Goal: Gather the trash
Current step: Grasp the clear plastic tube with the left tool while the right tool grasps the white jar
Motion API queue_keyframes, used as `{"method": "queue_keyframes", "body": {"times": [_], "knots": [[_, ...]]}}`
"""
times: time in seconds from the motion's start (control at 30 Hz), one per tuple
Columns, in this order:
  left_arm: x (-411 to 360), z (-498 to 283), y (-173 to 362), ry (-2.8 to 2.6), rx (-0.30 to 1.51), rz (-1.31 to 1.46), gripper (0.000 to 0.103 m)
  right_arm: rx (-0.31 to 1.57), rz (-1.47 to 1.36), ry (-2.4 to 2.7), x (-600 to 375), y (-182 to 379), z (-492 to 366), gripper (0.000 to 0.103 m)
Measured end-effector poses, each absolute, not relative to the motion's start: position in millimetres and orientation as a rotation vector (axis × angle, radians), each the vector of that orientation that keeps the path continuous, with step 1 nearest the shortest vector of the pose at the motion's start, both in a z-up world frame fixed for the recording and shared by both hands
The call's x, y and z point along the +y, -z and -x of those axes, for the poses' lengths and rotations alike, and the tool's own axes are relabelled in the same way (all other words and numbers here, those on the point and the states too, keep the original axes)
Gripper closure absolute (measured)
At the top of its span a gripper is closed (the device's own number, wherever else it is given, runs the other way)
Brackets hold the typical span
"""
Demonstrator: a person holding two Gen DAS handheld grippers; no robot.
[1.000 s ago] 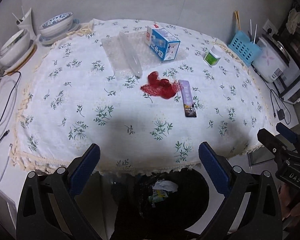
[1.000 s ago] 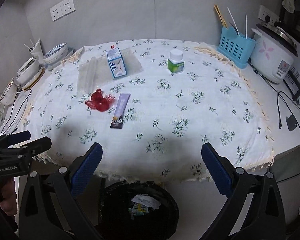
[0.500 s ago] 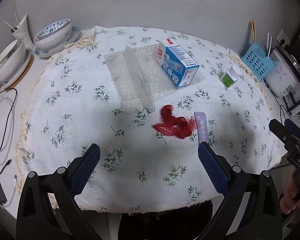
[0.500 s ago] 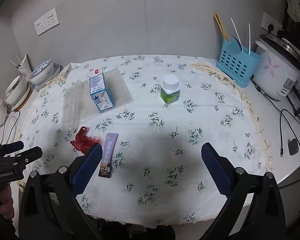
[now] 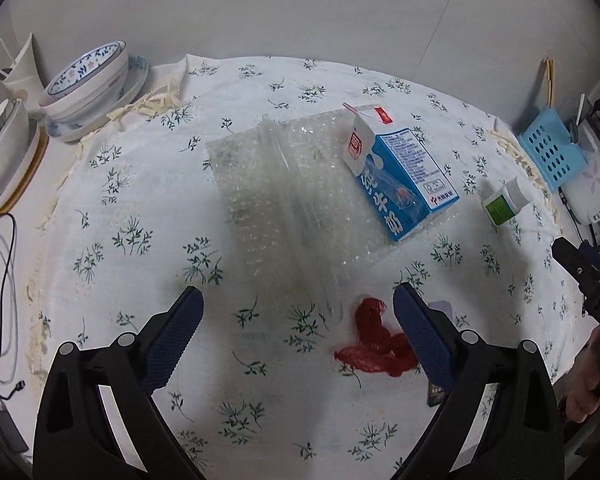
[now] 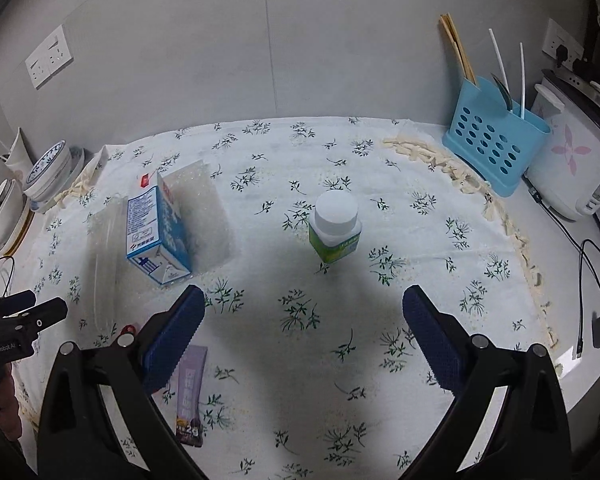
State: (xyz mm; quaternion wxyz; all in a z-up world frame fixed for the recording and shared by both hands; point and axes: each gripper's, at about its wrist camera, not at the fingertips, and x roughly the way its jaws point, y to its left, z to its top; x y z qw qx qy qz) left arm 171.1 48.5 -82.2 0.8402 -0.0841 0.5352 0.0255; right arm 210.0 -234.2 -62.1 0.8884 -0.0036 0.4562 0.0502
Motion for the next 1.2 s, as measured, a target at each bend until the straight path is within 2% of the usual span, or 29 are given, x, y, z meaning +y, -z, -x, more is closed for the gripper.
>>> {"method": "queue_keyframes", "body": {"times": [0.2,0.5,0.67,0.8,0.93,1.0,1.03,1.07,1.1,1.2], "knots": [[55,-212,100,-0.079,1.162,0.16,0.013,0.987,0.002,-0.074,-241,85,-251,0.008],[56,-248,131,-0.102,1.223,0.138,0.023,1.048,-0.028,-0.05,-253,112,-290,0.02],[57,-261,144,-0.112,1.252,0.141,0.032,1.067,-0.05,-0.05,-256,120,-302,0.027],[54,-267,148,-0.124,1.26,0.117,0.036,1.085,-0.06,-0.054,-254,126,-310,0.033],[52,-273,148,-0.138,1.257,0.099,0.047,1.096,-0.063,-0.05,-254,132,-316,0.039],[53,-274,147,-0.14,1.257,0.103,0.055,1.105,-0.073,-0.049,-255,136,-317,0.046],[53,-274,147,-0.149,1.259,0.104,0.061,1.111,-0.08,-0.053,-255,137,-318,0.054],[53,-274,146,-0.155,1.261,0.103,0.07,1.109,-0.082,-0.053,-256,138,-318,0.054],[54,-274,146,-0.157,1.261,0.101,0.075,1.106,-0.082,-0.052,-256,137,-317,0.054],[55,-274,144,-0.147,1.268,0.11,0.076,1.106,-0.085,-0.055,-257,137,-317,0.054]]}}
